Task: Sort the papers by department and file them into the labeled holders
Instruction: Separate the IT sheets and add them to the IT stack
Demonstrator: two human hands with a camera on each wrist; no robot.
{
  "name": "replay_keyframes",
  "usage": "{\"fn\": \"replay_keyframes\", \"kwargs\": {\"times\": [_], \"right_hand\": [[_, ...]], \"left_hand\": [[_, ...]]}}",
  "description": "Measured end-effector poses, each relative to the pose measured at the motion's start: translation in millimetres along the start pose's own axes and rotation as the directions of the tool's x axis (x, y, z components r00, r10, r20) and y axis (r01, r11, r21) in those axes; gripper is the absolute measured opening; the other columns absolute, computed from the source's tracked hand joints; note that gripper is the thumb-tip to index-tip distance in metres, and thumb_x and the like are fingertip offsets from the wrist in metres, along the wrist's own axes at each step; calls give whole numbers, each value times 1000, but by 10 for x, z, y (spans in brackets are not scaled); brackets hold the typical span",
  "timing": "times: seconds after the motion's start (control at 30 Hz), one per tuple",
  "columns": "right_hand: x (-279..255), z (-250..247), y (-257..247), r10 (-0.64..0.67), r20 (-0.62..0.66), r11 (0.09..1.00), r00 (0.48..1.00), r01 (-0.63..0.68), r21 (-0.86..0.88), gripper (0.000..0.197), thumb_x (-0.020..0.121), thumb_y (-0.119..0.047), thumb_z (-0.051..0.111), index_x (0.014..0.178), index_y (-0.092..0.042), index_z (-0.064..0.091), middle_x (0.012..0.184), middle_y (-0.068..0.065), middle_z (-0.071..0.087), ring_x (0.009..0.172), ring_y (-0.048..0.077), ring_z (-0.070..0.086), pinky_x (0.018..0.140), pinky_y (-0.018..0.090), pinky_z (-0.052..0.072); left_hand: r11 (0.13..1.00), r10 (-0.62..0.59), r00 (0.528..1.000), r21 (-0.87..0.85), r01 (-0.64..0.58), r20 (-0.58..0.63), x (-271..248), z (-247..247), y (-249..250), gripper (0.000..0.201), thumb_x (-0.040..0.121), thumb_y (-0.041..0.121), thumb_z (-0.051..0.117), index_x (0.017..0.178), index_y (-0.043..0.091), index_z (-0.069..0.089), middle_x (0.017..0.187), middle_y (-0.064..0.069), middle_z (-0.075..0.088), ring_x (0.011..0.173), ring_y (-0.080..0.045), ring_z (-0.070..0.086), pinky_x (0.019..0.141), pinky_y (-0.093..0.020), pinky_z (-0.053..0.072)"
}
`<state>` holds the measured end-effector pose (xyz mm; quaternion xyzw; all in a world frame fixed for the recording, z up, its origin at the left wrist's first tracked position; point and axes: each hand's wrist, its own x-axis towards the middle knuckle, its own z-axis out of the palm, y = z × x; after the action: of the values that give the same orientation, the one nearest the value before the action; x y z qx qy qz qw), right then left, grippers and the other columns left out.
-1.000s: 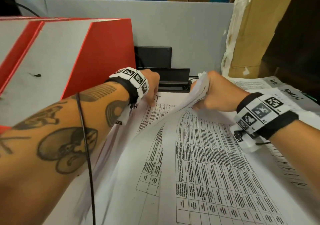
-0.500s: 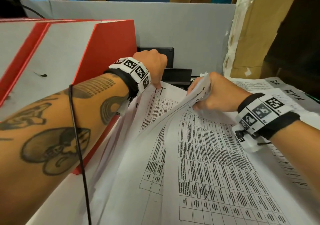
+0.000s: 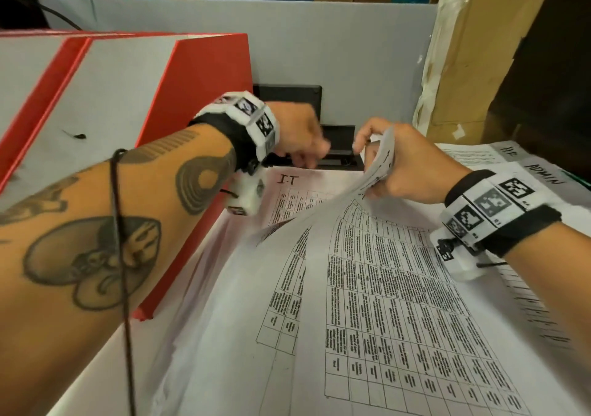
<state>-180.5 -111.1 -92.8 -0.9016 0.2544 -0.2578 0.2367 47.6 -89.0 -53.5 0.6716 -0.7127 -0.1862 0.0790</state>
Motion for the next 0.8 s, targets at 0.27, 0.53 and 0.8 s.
{"fn": "replay_keyframes", "kwargs": {"times": [0.27, 0.53, 0.8], "right_hand": [[-16, 47, -5, 0, 82, 1000, 997, 0, -2, 40, 70, 5, 85, 70, -33, 73, 69, -19, 72, 69, 1, 69, 69, 36, 61], [-18, 56, -6, 2, 116, 1000, 993, -3, 10, 46, 70, 4, 87, 70, -40, 72, 71, -25, 71, 73, -1, 70, 69, 26, 55], [7, 67, 7, 52, 82, 998, 995, -54, 12, 40, 69, -9, 92, 73, -44, 74, 92, -10, 76, 91, 12, 72, 88, 46, 60]], "left_hand": [[885, -155, 988, 444, 138, 2, 142, 260, -368, 51, 78, 46, 85, 122, 24, 74, 114, 7, 72, 101, -18, 68, 96, -41, 57], [925, -125, 977, 336, 179, -174, 100, 198, -308, 33, 78, 35, 89, 104, 19, 77, 97, 3, 73, 88, -18, 68, 72, -31, 55], [879, -80, 968, 441, 181, -238, -13, 35, -78, 25, 84, 40, 82, 90, 19, 68, 97, -2, 72, 87, -25, 69, 79, -43, 61]]}}
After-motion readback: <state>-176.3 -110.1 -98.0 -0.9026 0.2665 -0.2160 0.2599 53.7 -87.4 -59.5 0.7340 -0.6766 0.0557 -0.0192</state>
